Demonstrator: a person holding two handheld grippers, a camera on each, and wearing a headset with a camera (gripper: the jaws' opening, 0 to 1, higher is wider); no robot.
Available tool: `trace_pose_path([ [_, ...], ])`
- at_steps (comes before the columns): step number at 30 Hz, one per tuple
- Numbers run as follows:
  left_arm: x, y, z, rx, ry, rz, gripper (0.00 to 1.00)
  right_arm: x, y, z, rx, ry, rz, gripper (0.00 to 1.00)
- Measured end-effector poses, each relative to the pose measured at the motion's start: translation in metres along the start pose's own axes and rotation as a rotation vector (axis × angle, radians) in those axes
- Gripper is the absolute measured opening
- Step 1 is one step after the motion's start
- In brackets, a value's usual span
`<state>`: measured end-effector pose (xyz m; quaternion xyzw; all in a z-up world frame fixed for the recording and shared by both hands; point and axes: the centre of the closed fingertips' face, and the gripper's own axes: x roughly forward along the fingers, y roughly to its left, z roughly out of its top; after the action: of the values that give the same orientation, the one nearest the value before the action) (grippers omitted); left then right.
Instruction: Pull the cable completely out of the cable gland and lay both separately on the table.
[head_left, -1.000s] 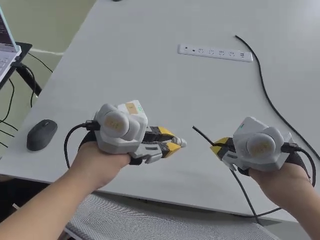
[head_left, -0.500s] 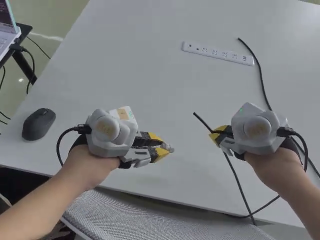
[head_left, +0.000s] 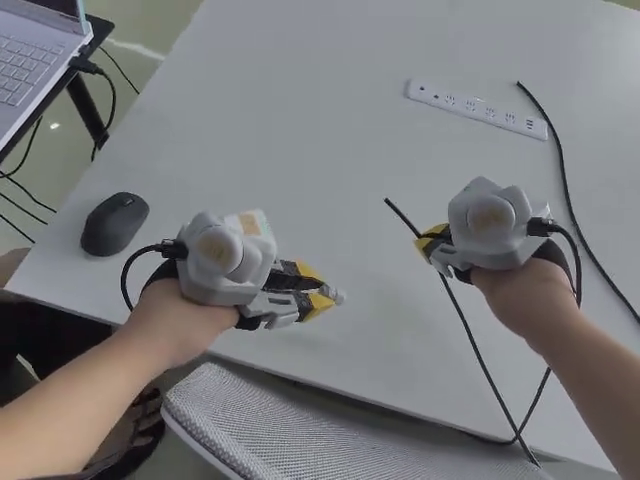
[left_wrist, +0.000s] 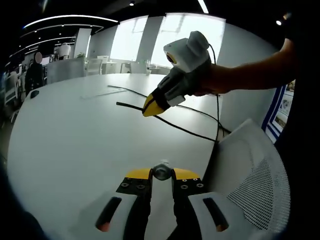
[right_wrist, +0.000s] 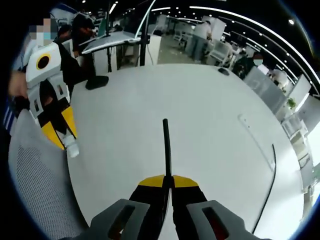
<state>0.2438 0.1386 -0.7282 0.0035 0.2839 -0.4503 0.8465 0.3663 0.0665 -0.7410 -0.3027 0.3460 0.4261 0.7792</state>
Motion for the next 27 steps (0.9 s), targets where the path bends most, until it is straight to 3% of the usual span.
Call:
trace_pose_path([
  [10, -0.016, 0.016, -0.02, -0.006, -0.011, 0.028, 0.16, 0.036, 0.019, 0.032, -0.098, 0.009, 0.045, 0.0],
  [13, -0.019, 0.021, -0.024, -0.011, -0.02, 0.035, 0.16, 0.048, 0.028, 0.04, -0.176, 0.019, 0.075, 0.0],
  [27, -0.014, 0.043, -0.057, -0.041, -0.01, 0.067, 0.16, 0.089, 0.067, 0.063, -0.332, 0.025, 0.182, 0.0],
])
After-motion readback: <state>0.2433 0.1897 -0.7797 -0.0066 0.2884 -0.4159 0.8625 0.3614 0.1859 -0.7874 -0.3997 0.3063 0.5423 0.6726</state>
